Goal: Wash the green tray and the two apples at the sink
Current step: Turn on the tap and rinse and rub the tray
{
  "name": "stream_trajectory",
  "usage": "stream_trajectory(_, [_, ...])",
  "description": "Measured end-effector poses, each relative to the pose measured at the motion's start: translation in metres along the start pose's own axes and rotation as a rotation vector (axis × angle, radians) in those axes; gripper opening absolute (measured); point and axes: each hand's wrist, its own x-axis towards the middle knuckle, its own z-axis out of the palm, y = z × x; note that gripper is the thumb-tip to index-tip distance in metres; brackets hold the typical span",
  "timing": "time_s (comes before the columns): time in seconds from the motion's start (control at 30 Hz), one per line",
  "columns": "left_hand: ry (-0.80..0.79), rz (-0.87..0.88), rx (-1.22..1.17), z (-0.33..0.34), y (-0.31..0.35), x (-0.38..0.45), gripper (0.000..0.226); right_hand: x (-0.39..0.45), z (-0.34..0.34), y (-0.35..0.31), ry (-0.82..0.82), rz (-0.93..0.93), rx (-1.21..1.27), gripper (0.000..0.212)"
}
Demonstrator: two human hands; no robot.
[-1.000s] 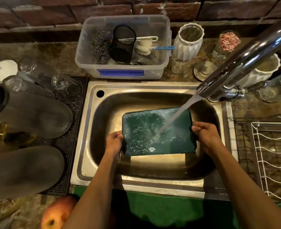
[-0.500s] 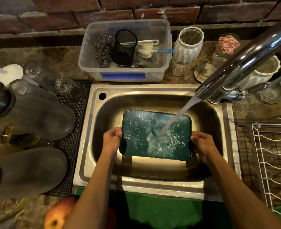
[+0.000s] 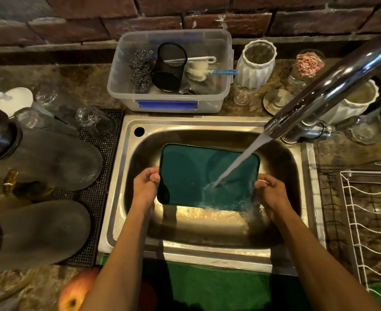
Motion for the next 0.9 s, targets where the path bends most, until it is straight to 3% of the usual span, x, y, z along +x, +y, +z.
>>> stream_trajectory(0.23, [0.025, -0.125, -0.085, 0.002, -0.022, 0.007, 0.031, -0.007, 0.001, -0.034, -0.024, -0.152, -0.008, 0.031])
stream_trajectory(0.47, [0.036, -0.229, -0.053, 0.002, -0.036, 0.006, 0.032, -0.003, -0.001, -0.055, -0.086, -0.128, -0.054, 0.019])
stream_trajectory(0.9, [-0.030, -0.115, 0.065, 0.006, -0.001, 0.005, 0.028, 0.009, -0.011, -0.019, -0.042, 0.035, -0.051, 0.023])
